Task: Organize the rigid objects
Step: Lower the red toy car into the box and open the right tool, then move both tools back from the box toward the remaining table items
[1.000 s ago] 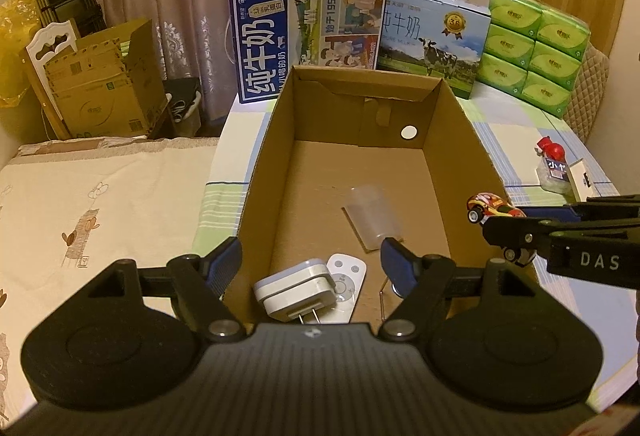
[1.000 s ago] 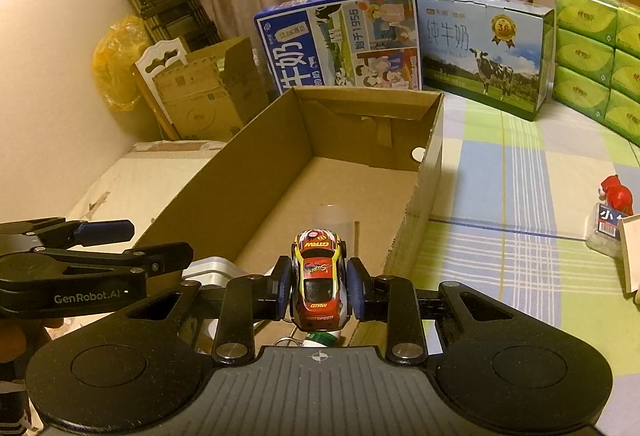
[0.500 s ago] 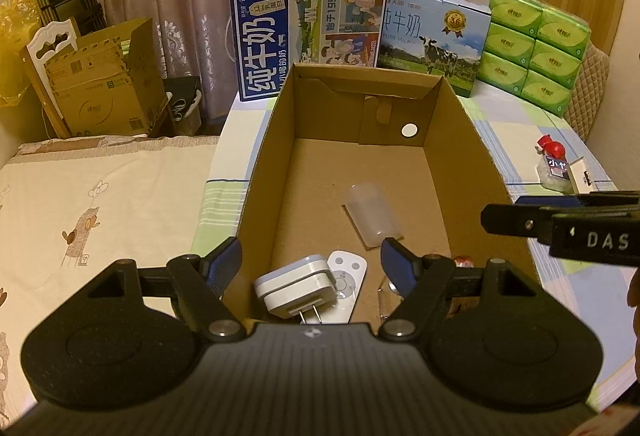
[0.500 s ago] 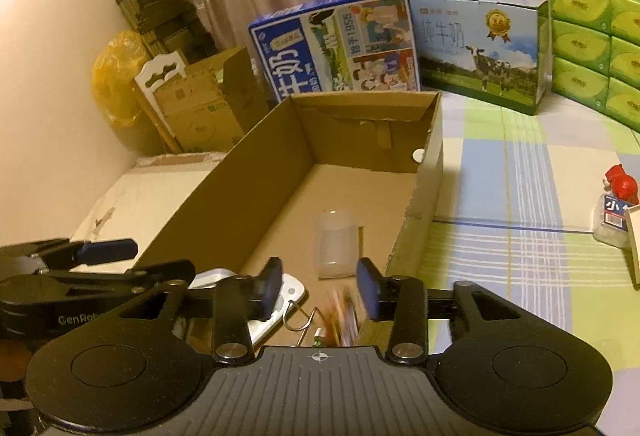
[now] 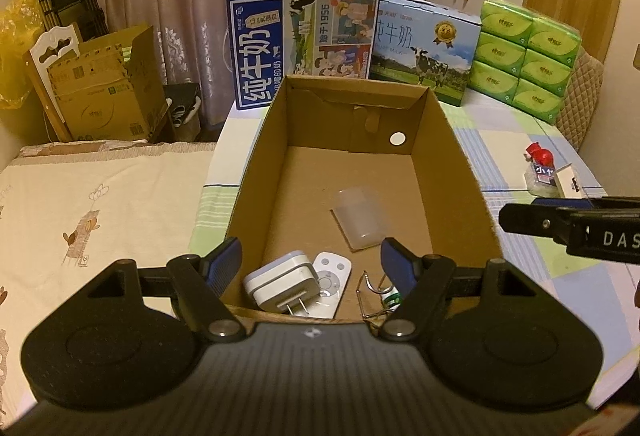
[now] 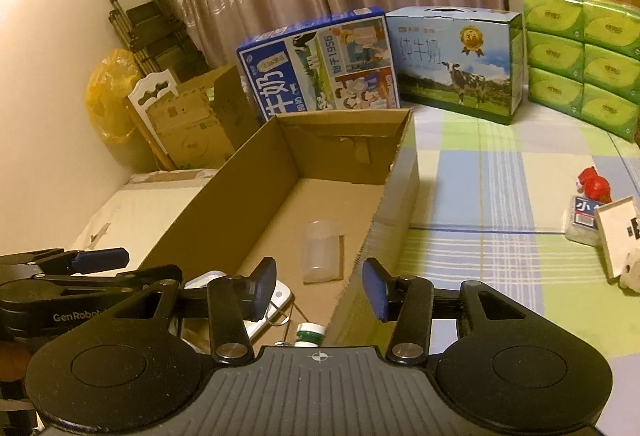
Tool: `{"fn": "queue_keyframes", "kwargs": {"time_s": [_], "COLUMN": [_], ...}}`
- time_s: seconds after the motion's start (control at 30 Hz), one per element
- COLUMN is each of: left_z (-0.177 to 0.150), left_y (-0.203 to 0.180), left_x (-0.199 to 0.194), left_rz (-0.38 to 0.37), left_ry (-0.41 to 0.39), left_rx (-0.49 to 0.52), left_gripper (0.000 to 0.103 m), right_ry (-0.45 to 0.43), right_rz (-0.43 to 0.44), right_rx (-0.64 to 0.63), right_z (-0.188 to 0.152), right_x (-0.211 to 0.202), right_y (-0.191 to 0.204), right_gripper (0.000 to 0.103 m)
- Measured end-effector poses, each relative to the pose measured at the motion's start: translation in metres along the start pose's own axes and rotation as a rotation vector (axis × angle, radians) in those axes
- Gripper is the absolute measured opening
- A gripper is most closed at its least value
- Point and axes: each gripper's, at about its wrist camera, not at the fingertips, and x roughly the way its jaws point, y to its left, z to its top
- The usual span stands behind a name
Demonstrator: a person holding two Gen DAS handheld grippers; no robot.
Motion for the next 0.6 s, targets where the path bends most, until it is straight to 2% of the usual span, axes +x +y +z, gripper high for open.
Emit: {"fn": "queue_keyframes", "kwargs": {"time_s": [0.6], "left_z": [0.001], "left_y": [-0.051], "left_x": [-0.034], "left_rz": [-0.034], "left_ry": [-0.033], "left_rx": [0.014], "left_gripper": [0.073], "right_ry": [-0.046], "right_rz": [-0.066], "right_rx": [0.013], "right_z": [-0.016], "right_x": [-0.066], "right_y": [-0.038], "right_gripper": [0.046]}}
